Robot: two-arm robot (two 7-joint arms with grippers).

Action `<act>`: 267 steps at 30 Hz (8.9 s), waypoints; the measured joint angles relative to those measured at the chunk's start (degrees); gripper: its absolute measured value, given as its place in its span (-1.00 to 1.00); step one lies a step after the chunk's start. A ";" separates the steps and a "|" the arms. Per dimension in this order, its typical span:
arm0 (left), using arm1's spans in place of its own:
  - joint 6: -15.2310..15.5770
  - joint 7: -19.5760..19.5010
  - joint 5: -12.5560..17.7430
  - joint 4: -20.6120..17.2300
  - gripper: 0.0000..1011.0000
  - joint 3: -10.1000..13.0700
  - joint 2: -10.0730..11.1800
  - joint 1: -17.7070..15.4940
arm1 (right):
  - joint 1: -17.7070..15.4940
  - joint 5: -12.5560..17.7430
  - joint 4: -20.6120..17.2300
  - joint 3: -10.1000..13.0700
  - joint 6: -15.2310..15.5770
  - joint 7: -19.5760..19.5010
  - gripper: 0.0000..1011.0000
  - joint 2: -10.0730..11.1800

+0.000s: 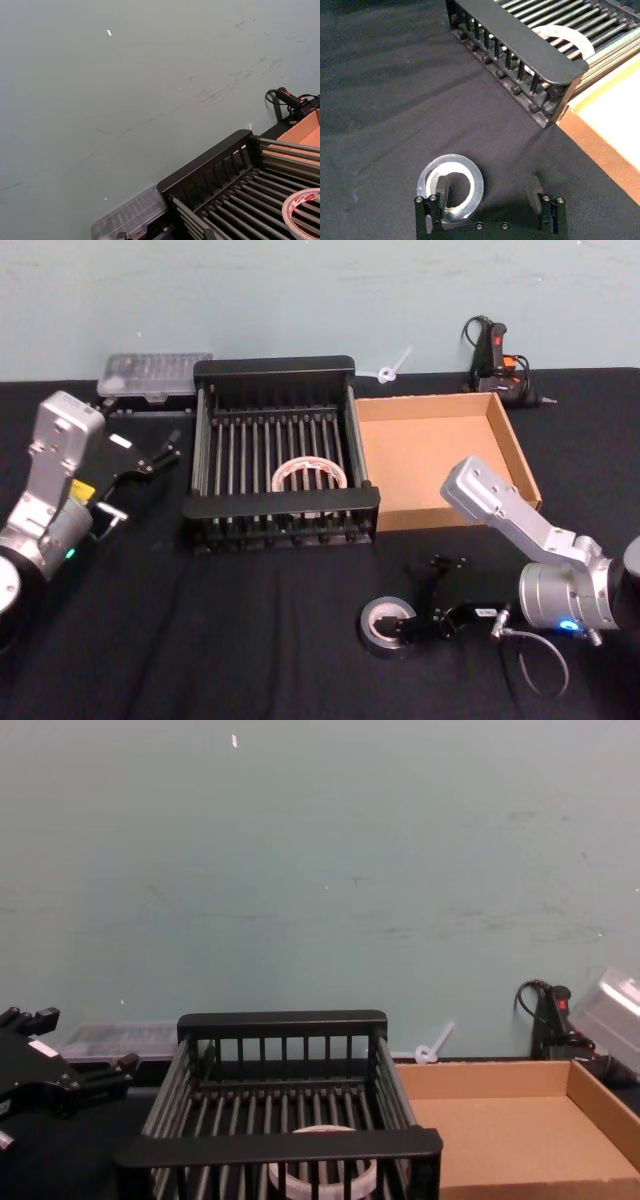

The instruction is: Pick up the white tape and place it into the black box , Pick up the silver tape and place it into the brown box.

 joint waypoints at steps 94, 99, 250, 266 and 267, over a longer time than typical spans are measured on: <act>0.00 0.00 0.00 0.00 0.98 0.00 0.00 0.00 | 0.14 -0.69 -0.03 2.48 -1.11 -1.63 -0.64 -0.82; 0.00 0.00 0.00 0.00 0.98 0.00 0.00 0.00 | 0.63 -0.64 0.31 4.58 -1.53 -3.62 -0.64 -1.22; 0.00 0.00 0.00 0.00 0.98 0.00 0.00 0.00 | -5.82 -14.53 14.83 23.78 -26.86 -31.60 0.98 -21.06; 0.00 0.00 0.00 0.00 0.98 0.00 0.00 0.00 | -5.78 -14.53 14.89 23.69 -26.87 -31.53 0.98 -20.99; 0.00 0.00 0.00 0.00 0.98 0.00 0.00 0.00 | -5.79 -14.53 14.89 23.68 -26.88 -31.52 0.98 -20.99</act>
